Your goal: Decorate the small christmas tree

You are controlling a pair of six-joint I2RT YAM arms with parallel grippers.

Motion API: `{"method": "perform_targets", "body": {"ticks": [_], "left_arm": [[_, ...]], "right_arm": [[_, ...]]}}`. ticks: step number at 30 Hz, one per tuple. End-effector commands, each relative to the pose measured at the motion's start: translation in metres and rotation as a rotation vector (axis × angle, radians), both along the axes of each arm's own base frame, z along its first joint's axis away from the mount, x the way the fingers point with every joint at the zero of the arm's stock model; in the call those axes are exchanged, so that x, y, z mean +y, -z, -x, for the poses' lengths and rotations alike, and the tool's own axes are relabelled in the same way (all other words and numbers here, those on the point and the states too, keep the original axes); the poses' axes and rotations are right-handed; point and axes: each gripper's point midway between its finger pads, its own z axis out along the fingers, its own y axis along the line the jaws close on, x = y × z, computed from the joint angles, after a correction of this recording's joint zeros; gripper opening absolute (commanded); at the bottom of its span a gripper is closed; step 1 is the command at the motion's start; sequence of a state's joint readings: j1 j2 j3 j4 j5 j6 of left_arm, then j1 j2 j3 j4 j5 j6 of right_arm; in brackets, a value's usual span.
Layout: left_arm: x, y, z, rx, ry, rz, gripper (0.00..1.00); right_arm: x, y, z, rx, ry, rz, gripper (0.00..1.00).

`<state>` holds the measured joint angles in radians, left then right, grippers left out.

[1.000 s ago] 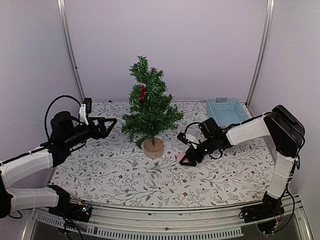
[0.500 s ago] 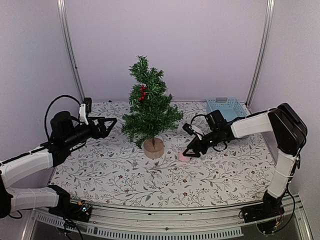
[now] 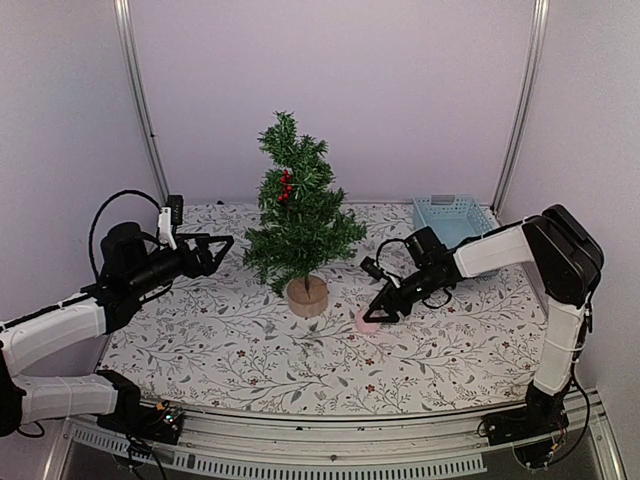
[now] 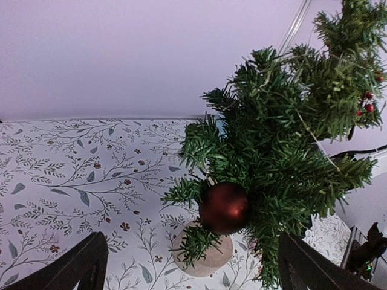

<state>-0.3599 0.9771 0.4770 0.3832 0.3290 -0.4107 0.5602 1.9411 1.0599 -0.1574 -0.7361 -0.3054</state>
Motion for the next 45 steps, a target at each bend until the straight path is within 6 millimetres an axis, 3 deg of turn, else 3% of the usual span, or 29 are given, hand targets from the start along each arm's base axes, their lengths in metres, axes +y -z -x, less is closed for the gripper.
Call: {"method": "perform_targets", "body": {"ticks": [1,8,13,18,20,25,29,34,41,45], "left_arm": [[-0.002,-0.010,0.002,-0.040,0.009,0.003,0.99],[0.000,-0.011,0.003,-0.045,0.003,0.003,0.99],[0.001,-0.011,0.003,-0.044,-0.002,0.002,0.99],[-0.001,-0.015,0.005,-0.056,0.014,-0.001,0.99],[0.001,-0.018,0.006,-0.065,0.003,-0.001,0.99],[0.008,-0.043,0.023,-0.175,-0.034,-0.004,0.99],[0.003,-0.056,0.035,-0.219,-0.008,-0.047,0.96],[-0.035,-0.068,0.070,-0.301,0.201,-0.118,0.81],[-0.091,-0.069,0.124,-0.457,0.426,-0.190,0.70],[-0.121,-0.067,0.141,-0.534,0.481,-0.225,0.63]], "right_arm": [[0.003,0.007,0.012,0.035,-0.030,0.028,0.68],[0.003,0.013,0.020,0.028,-0.032,0.090,0.63],[-0.002,0.014,0.022,0.016,-0.007,0.115,0.38],[0.001,-0.007,0.020,-0.030,0.002,0.068,0.18],[0.005,-0.024,0.020,-0.050,0.004,0.022,0.15],[0.010,-0.090,0.026,-0.136,-0.005,-0.115,0.13],[0.011,-0.145,0.037,-0.199,-0.032,-0.225,0.11],[0.017,-0.207,0.060,-0.265,-0.082,-0.356,0.10],[0.030,-0.300,0.095,-0.401,-0.141,-0.564,0.07],[0.041,-0.334,0.112,-0.448,-0.170,-0.649,0.06]]}}
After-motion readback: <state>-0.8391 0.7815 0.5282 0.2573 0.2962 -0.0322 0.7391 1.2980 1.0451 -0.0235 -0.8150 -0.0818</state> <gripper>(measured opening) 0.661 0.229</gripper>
